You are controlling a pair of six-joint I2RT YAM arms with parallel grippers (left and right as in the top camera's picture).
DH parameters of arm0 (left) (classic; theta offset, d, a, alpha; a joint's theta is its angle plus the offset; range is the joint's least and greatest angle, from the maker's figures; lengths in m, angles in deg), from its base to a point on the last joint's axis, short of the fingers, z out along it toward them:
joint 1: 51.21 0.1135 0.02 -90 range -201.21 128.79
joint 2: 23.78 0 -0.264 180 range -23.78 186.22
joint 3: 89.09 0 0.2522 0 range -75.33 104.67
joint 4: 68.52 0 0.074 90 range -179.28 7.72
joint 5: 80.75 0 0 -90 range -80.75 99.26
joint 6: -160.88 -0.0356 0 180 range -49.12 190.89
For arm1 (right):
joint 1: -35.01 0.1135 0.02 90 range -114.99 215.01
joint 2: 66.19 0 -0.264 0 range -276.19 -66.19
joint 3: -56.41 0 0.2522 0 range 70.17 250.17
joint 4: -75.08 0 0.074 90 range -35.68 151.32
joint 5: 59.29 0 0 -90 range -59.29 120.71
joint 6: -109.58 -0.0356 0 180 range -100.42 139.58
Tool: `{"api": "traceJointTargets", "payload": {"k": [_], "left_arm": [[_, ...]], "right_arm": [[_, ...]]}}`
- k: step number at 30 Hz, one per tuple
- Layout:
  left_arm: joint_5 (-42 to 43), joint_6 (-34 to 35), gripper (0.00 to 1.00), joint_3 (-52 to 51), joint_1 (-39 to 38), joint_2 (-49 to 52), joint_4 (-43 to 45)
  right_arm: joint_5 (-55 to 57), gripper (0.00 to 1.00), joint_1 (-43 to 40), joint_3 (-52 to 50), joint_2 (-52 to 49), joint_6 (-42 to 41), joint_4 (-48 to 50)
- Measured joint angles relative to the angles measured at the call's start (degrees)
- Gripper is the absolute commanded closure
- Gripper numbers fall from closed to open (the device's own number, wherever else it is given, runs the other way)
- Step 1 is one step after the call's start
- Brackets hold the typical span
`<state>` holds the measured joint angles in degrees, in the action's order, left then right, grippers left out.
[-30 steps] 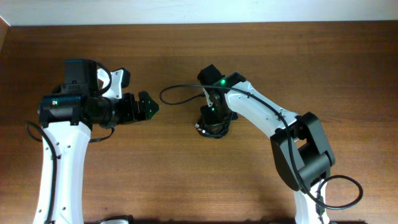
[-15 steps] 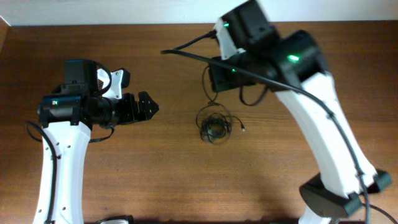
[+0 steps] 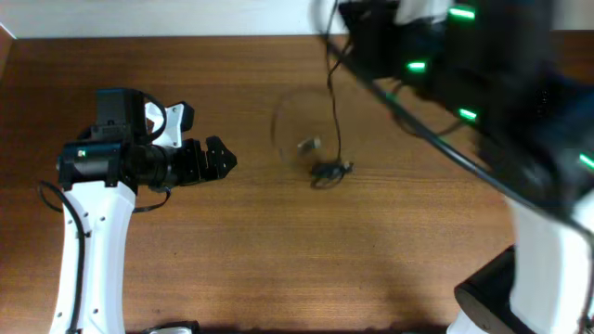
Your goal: Untangle cables
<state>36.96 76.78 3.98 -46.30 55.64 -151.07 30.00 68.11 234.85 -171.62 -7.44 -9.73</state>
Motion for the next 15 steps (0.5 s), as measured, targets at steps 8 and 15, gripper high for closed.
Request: {"api": "traceJointTargets", "payload": {"k": [8, 15], "left_arm": [[-0.1, 0.0, 0.01, 0.0, 0.0, 0.0, 0.0], [-0.1, 0.0, 0.01, 0.0, 0.0, 0.0, 0.0]], "right_arm": [[13.9, 0.96, 0.0, 9.4, 2.3, 1.2, -3.3], [12.7, 0.96, 0.0, 8.5, 0.5, 1.2, 3.7]]}}
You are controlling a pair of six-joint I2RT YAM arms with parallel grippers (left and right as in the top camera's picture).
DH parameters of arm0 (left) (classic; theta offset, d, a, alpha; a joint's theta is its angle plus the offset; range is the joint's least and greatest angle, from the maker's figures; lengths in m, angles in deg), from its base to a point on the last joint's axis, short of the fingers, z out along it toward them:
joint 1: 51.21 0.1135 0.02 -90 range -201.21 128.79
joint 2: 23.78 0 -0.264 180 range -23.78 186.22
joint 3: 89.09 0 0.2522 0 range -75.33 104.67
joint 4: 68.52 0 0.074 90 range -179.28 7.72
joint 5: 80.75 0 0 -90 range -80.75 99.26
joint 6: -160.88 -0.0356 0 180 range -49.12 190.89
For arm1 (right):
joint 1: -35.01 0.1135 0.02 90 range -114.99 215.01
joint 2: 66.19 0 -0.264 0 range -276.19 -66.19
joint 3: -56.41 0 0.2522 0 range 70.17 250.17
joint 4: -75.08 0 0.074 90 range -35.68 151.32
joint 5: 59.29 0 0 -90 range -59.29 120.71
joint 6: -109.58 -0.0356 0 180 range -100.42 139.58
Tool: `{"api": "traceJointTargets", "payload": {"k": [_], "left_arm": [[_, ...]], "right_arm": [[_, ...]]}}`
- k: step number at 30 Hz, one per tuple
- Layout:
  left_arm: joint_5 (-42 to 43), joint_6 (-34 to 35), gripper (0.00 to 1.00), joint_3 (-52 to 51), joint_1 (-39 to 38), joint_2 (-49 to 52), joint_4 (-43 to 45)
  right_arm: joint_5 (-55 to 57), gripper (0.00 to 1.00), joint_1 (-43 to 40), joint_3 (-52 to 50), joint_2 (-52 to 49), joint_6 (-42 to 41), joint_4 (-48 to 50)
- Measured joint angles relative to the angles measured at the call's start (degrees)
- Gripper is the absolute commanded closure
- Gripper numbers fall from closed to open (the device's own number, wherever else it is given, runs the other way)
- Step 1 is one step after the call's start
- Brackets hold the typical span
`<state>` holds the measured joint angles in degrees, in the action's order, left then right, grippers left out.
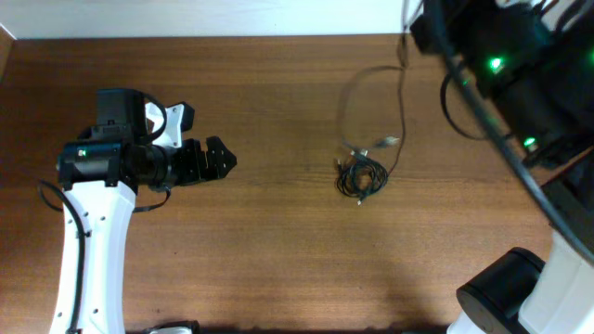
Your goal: Untangle cables
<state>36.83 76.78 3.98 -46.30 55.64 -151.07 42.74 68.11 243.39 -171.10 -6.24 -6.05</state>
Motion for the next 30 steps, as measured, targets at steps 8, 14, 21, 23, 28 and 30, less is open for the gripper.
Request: {"api": "traceJointTargets", "payload": {"k": [8, 14, 21, 23, 28, 30], "left_arm": [[0.0, 0.0, 0.01, 0.0, 0.0, 0.0, 0.0], [0.0, 0.0, 0.01, 0.0, 0.0, 0.0, 0.0], [0.0, 0.0, 0.01, 0.0, 0.0, 0.0, 0.5], [0.0, 0.0, 0.01, 0.0, 0.0, 0.0, 0.6], [-0.8, 0.0, 0.01, 0.0, 0.0, 0.0, 0.7], [-1.8, 0.0, 0.01, 0.0, 0.0, 0.0, 0.6]], "right_arm": [[-10.1, 0.96, 0.0, 0.6, 1.6, 12.7, 14.6], [-9.6, 0.96, 0.0, 0.1, -2.1, 14.2, 7.3], [-20.5, 0.96, 0.0, 0.1, -3.8, 11.3, 7.1], [-22.8, 0.96, 0.0, 0.1, -5.7, 9.5, 7.0], [-29.3, 0.96, 0.0, -0.4, -13.2, 6.7, 6.1], [-30.0, 0.96, 0.0, -0.7, -15.3, 5.5, 6.1]]}}
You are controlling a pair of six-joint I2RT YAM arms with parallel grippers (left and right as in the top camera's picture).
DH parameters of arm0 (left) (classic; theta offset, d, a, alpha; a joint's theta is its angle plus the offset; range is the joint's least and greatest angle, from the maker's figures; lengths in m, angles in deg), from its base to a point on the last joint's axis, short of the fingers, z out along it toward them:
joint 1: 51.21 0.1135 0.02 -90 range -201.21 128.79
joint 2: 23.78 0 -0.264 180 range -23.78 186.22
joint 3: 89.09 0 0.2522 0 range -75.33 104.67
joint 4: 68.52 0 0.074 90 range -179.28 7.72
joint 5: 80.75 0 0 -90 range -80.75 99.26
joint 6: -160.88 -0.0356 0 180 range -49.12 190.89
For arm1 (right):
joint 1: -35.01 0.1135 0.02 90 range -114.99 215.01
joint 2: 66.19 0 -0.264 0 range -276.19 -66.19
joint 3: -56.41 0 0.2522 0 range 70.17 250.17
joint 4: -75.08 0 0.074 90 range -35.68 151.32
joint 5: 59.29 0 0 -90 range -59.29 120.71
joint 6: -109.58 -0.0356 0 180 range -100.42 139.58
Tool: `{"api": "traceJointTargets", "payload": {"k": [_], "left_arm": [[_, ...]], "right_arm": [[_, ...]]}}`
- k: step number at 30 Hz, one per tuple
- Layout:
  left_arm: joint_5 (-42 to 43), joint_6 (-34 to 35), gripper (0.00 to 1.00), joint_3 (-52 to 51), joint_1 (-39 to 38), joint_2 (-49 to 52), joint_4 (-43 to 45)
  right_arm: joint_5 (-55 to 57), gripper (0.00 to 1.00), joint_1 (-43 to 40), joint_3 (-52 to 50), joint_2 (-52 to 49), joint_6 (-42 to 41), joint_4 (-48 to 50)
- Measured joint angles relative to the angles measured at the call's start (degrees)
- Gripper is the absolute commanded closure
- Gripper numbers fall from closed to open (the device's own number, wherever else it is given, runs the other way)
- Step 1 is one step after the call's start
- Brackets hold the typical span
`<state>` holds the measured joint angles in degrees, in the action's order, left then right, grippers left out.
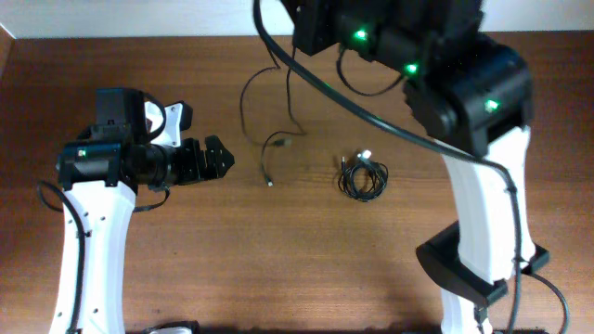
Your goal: Untangle cables
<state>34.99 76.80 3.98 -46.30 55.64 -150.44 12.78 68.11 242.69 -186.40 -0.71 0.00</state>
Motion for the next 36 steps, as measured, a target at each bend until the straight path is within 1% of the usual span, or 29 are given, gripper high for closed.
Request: {"api": "traceJointTargets", "payload": {"k": [3, 8, 9, 10, 13, 14, 15, 16, 17, 18, 20, 21, 22, 27, 29, 32, 34, 36], "left_arm": [[-0.9, 0.0, 0.01, 0.0, 0.0, 0.0, 0.0], [-1.2, 0.0, 0.01, 0.0, 0.0, 0.0, 0.0], [-1.2, 0.0, 0.01, 0.0, 0.0, 0.0, 0.0], [-1.2, 0.0, 0.01, 0.0, 0.0, 0.0, 0.0], [-1.2, 0.0, 0.01, 0.0, 0.0, 0.0, 0.0], [-1.2, 0.0, 0.01, 0.0, 0.0, 0.0, 0.0], [-1.2, 0.0, 0.01, 0.0, 0.0, 0.0, 0.0], [-1.2, 0.0, 0.01, 0.0, 0.0, 0.0, 0.0], [-1.2, 0.0, 0.01, 0.0, 0.0, 0.0, 0.0], [-1.2, 0.0, 0.01, 0.0, 0.0, 0.0, -0.1], [-1.2, 0.0, 0.01, 0.0, 0.0, 0.0, -0.7], [-1.2, 0.0, 0.01, 0.0, 0.0, 0.0, -1.0], [-1.2, 0.0, 0.01, 0.0, 0.0, 0.0, -1.3], [-1.2, 0.0, 0.01, 0.0, 0.0, 0.0, -3.8], [-1.2, 0.0, 0.01, 0.0, 0.0, 0.0, -4.2], [-1.2, 0.2, 0.01, 0.0, 0.0, 0.0, -4.5], [-0.2, 1.2, 0.01, 0.0, 0.0, 0.0, -3.8], [0.3, 2.6, 0.01, 0.0, -0.2, 0.0, -3.5]], "right_arm": [[-0.2, 0.96, 0.0, -1.0, -3.6, -0.9, -1.6], [-0.5, 0.96, 0.1, -3.8, -6.5, -3.1, -6.1], [-0.6, 0.94, 0.3, -4.5, -6.8, -3.5, -6.2], [-0.7, 0.87, 0.9, -5.4, -6.9, -3.9, -6.1], [-1.1, 0.85, 3.1, -7.9, -7.1, -4.5, -5.5], [-1.1, 0.8, 3.6, -8.5, -7.2, -4.6, -5.3], [-1.1, 0.68, 4.0, -9.2, -7.2, -4.7, -5.2], [-1.2, 0.52, 4.1, -9.9, -7.2, -5.0, -5.1], [-1.2, 0.4, 4.1, -10.4, -7.2, -5.1, -5.1], [-1.2, 0.33, 4.1, -11.0, -7.4, -5.0, -5.1], [-0.4, 0.21, 4.0, -11.5, -7.4, -5.2, -6.0], [1.0, 0.1, 4.0, -11.5, -7.4, -5.0, -7.3], [2.4, 0.01, 4.0, -11.5, -7.4, -4.8, -8.2], [15.2, 0.01, 1.3, -11.6, -7.5, -5.0, -22.5], [18.3, 0.01, -0.9, -11.6, -7.5, -5.0, -27.2], [19.9, 0.01, -4.0, -11.6, -7.5, -5.0, -32.8], [21.0, 0.01, -6.1, -11.6, -7.5, -2.1, -35.6], [22.1, 0.02, -8.5, -11.6, -7.5, 1.6, -35.7]]}}
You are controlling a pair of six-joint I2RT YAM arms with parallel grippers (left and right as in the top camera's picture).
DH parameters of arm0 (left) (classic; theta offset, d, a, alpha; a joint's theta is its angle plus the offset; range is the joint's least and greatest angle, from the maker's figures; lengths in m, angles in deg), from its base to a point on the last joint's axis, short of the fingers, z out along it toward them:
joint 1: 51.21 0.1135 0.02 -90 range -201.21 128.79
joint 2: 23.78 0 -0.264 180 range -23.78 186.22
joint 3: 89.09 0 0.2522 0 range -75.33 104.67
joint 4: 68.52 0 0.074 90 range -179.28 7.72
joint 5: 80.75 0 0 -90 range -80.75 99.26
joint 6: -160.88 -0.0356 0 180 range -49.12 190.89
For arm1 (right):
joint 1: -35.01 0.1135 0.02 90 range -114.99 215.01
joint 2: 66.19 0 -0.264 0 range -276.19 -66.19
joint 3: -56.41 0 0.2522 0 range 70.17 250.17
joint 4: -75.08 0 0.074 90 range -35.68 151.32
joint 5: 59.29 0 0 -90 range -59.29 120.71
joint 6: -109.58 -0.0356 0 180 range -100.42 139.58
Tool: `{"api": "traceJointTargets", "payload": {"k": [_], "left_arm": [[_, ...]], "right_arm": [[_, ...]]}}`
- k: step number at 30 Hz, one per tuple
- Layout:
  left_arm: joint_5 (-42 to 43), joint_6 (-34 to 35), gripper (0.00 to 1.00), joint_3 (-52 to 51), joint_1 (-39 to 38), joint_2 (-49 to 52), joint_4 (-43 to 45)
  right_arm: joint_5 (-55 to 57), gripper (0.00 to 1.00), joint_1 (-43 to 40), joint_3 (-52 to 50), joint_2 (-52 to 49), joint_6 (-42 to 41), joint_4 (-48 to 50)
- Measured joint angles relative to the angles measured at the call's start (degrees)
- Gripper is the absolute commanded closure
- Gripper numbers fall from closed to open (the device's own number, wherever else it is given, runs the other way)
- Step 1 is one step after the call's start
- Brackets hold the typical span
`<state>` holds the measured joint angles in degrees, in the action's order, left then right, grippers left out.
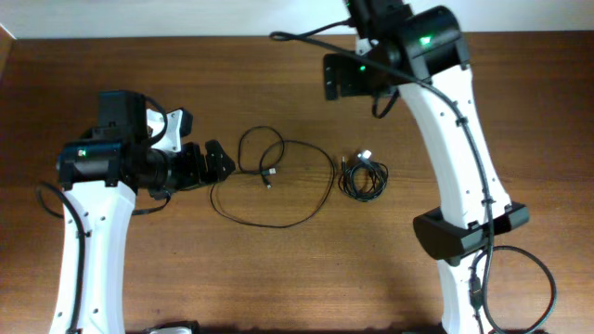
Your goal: Untangle cables
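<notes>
A long thin black cable (330, 178) lies spread on the wooden table (139, 278) in a wide loop, with a smaller loop at its upper left and a plug end (268, 179) inside. A small coiled black cable bundle (365, 178) with a white tip rests apart to its right. My left gripper (221, 159) is open, level with the table, right at the loop's left end, and I cannot tell whether it touches it. The right arm (445, 111) reaches to the top edge; its fingers cannot be made out.
The table's far edge meets a white wall at the top. The right arm's base (464, 237) stands at the right front and the left arm's white body (88, 241) at the left front. Arm wiring arcs near the top centre.
The long cable hung from the right arm over the table's centre; now it lies flat in a wide loop. The right arm has gone back toward the top edge. The left arm barely shifted.
Both cables first dangled together from the right arm, a tangled clump touching the table. Then the clump was further right. Later the coiled bundle lay alone while the long cable hung to its left. Now both lie apart on the table.
</notes>
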<state>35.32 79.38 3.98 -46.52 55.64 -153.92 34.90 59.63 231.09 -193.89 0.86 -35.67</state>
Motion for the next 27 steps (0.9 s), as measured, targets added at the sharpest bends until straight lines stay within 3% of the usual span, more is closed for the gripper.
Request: {"api": "traceJointTargets", "payload": {"k": [3, 4, 5, 6, 8, 11, 13, 14, 15, 24, 27], "left_arm": [[-6.1, 4.5, 0.01, 0.0, -1.7, 0.4, -3.8], [-7.9, 5.6, 0.14, 0.0, -2.1, 0.9, -4.2], [-9.0, 6.3, 0.36, 0.0, -2.2, 1.1, -4.2], [-9.7, 6.8, 0.45, 0.0, -2.2, 1.2, -4.3], [-10.5, 8.3, 0.45, 0.0, -2.2, 1.2, -3.0], [-11.4, 11.6, 0.44, 0.0, -3.3, 1.8, -2.6], [-12.8, 14.4, 0.37, 0.0, -5.4, 3.7, -5.1], [-13.9, 16.3, 0.22, 0.0, -6.5, 4.8, -5.7], [-15.2, 18.4, 0.01, 0.0, -7.6, 5.9, -6.4], [-18.3, 21.7, 0.01, -1.9, -10.2, 7.2, -10.0], [-19.7, 23.6, 0.01, -4.8, -10.2, 5.5, -4.9]], "right_arm": [[0.9, 0.01, -7.5, 0.0, 0.0, 3.2, 0.0], [1.0, 0.02, -10.0, 0.0, 0.0, 3.8, 0.0], [0.9, 0.01, -12.2, 0.0, 0.0, 3.9, 0.0], [0.5, 0.01, -14.4, 0.0, 0.0, 4.1, 0.0], [-0.3, 0.01, -17.2, 0.0, 0.0, 4.2, 0.0], [-1.5, 0.02, -18.2, 0.0, 0.0, 4.3, 0.0], [-1.9, 0.01, -18.2, 0.0, 0.0, 4.4, 0.0], [-2.1, 0.01, -18.2, 0.0, 0.0, 4.4, 0.0], [-2.1, 0.01, -18.2, 0.0, 0.0, 4.4, 0.0], [-2.1, 0.01, -18.2, 0.0, 0.0, 4.4, 0.0], [-2.1, 0.01, -18.2, 0.0, 0.0, 4.4, 0.1]]}}
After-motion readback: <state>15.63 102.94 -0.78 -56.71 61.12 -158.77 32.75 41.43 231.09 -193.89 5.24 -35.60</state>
